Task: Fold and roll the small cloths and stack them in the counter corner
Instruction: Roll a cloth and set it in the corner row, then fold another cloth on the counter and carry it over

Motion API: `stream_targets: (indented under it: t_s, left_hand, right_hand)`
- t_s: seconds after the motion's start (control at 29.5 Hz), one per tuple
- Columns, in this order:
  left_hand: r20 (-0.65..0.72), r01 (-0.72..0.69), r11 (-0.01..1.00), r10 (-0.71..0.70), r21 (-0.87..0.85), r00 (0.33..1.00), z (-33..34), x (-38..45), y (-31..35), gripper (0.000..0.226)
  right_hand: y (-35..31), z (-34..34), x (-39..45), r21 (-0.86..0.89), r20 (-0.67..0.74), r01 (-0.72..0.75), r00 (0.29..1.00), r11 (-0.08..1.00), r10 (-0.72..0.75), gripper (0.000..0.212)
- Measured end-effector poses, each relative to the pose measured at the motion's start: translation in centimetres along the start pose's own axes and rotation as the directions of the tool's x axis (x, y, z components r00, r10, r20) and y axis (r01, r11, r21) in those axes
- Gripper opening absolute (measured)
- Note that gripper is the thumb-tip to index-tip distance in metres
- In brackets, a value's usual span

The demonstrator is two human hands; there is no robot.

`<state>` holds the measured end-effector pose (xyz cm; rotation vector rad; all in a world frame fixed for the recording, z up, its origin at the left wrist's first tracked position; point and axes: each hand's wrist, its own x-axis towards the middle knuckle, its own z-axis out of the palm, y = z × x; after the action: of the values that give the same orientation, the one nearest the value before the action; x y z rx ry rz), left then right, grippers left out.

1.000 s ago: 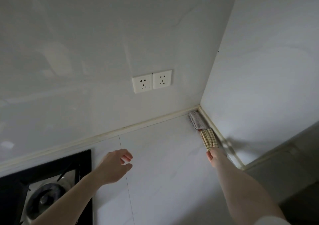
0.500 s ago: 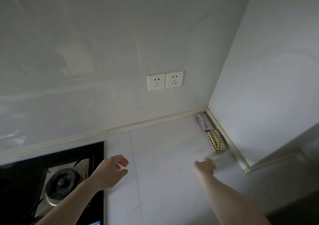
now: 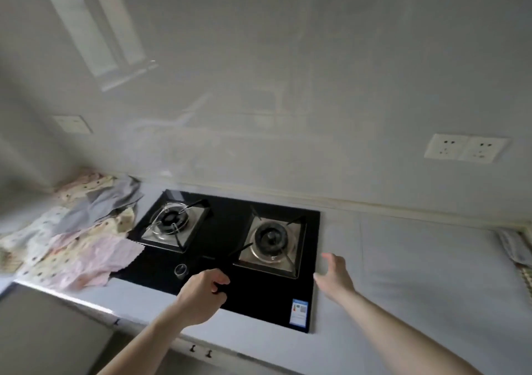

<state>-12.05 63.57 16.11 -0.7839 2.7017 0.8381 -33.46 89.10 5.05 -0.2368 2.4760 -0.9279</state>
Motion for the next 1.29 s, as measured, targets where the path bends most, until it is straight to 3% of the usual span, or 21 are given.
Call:
stream_targets:
  t_s: [0.24,0.51,0.81,1.02,1.18,1.29]
  left_hand:
    - [-0.120,0.109,0.993,-0.113,-0.043,0.986,-4.3,-10.0,-14.5,0.030]
    - [-0.219,0.167,0.974,-0.199,-0.155,0.955,-7.9,-14.5,-24.2,0.033]
    - [-0.262,0.287,0.935,-0.336,-0.208,0.905,-12.6,-13.8,-33.8,0.035]
    - [-0.274,0.355,0.917,-0.394,-0.182,0.877,-17.3,-11.1,-39.9,0.028]
    - [-0.185,0.343,0.928,-0.367,-0.148,0.912,-18.0,-7.3,-43.0,0.027]
    - [-0.144,0.311,0.944,-0.325,-0.112,0.935,-19.7,-4.2,-44.8,0.021]
  right_hand:
    - [-14.1,11.6,-8.6,0.099,0.091,0.328,0.937,0.940,-0.337,0.055]
    - [-22.5,19.5,-13.6,0.091,0.261,0.484,0.832,0.870,-0.490,0.050]
    - [-32.5,28.8,-10.9,0.131,0.396,0.539,0.741,0.832,-0.542,0.046]
    - [-41.4,35.3,-10.4,0.220,0.474,0.583,0.636,0.782,-0.608,0.043]
    - [-44.2,39.0,-8.9,0.199,0.507,0.590,0.622,0.782,-0.598,0.043]
    - [-44.0,39.8,-7.3,0.170,0.503,0.561,0.657,0.810,-0.561,0.042]
